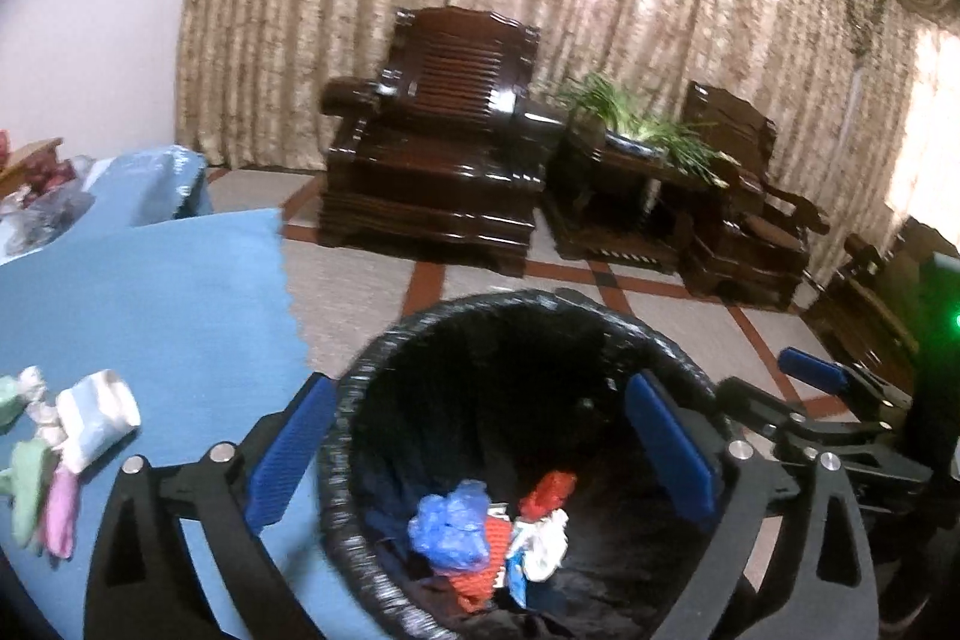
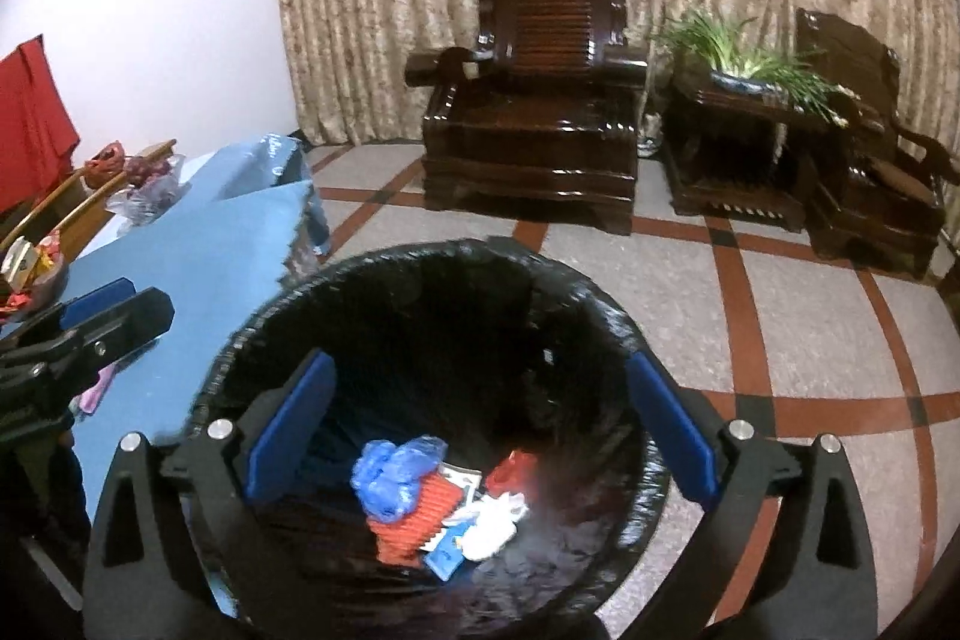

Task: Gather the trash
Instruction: 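Open both tools over the black bin to drop tissue and red bag, then move both tools back to the table and grasp the green rubber glove with the left tool, then grasp the white-and-blue paper bag with the right tool while the left tool holds the glove, then carry the glove and paper bag over the black bin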

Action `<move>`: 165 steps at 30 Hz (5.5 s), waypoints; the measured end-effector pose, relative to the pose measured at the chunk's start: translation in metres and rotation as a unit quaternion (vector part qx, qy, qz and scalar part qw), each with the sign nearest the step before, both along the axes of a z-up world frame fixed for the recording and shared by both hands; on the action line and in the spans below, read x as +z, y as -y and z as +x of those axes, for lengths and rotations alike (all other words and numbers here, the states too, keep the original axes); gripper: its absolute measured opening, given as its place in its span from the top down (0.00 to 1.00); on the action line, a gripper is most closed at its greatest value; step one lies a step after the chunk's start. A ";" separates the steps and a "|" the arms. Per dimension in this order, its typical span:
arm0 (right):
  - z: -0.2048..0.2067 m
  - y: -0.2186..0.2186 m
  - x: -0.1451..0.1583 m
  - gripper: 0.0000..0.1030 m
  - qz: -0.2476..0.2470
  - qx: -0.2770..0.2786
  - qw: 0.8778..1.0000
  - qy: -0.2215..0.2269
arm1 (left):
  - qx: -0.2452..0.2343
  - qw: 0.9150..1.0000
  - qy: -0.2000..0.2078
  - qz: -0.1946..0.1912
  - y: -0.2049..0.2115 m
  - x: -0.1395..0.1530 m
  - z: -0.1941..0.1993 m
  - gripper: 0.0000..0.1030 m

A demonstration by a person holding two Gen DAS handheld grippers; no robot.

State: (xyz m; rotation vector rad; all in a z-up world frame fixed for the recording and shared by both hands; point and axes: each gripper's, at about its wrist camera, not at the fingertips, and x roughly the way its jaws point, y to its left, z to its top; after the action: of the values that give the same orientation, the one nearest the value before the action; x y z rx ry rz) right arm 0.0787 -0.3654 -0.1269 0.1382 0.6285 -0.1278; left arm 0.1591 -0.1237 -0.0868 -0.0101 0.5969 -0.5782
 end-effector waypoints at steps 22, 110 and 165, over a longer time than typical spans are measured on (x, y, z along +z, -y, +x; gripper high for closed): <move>0.053 -0.145 0.022 0.05 0.006 0.136 0.991 0.014 | 0.216 0.975 0.022 0.044 -0.201 0.002 -0.011 0.09; 0.195 -0.327 -0.087 0.05 -0.021 0.240 0.965 -0.103 | 0.259 0.960 -0.098 0.026 -0.313 -0.105 0.075 0.78; 0.080 -0.196 0.051 0.33 0.003 0.199 0.980 -0.007 | 0.181 0.983 0.003 0.018 -0.190 0.023 -0.001 0.78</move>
State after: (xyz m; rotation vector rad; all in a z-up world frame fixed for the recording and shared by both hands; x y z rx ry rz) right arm 0.1590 -0.1695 -0.0760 0.0161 0.6603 0.2598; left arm 0.1583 0.0666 -0.0638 -0.0814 0.5826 -0.2138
